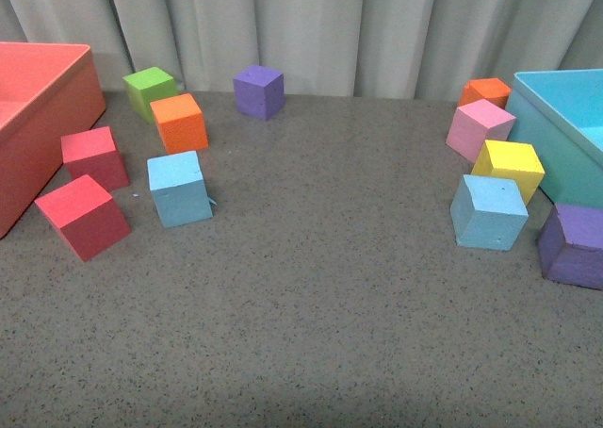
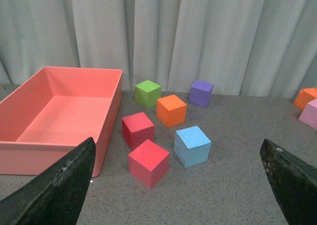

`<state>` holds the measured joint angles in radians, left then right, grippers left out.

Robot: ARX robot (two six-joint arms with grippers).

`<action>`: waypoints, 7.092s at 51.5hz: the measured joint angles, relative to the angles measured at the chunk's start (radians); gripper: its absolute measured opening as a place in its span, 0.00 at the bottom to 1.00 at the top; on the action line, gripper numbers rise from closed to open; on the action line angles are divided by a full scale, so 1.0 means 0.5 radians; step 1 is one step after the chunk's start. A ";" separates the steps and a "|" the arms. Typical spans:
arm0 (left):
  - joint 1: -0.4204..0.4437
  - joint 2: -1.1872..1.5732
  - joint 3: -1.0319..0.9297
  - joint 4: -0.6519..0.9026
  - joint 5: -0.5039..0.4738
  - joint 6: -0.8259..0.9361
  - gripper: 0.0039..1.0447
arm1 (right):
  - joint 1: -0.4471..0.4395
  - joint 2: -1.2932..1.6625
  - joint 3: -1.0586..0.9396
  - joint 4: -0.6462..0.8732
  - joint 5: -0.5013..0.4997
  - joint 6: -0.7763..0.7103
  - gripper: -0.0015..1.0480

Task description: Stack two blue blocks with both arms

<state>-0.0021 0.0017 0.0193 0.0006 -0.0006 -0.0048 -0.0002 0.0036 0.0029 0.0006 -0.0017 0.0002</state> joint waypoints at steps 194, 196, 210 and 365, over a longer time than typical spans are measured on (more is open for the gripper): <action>0.000 0.000 0.000 0.000 0.000 0.000 0.94 | 0.952 4.628 3.313 -0.665 0.043 0.897 0.90; 0.000 0.000 0.000 0.000 0.000 0.000 0.94 | 0.952 4.579 3.290 -0.630 0.056 0.896 0.90; 0.000 0.000 0.000 0.000 -0.003 0.000 0.94 | 0.754 3.998 1.684 2.187 0.727 0.079 0.43; 0.000 -0.001 0.000 0.000 -0.001 0.000 0.94 | 0.005 0.002 0.000 0.002 0.001 0.001 0.69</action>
<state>-0.0021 0.0013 0.0193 0.0006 -0.0010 -0.0048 0.0025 0.0044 0.0029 0.0017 -0.0013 0.0006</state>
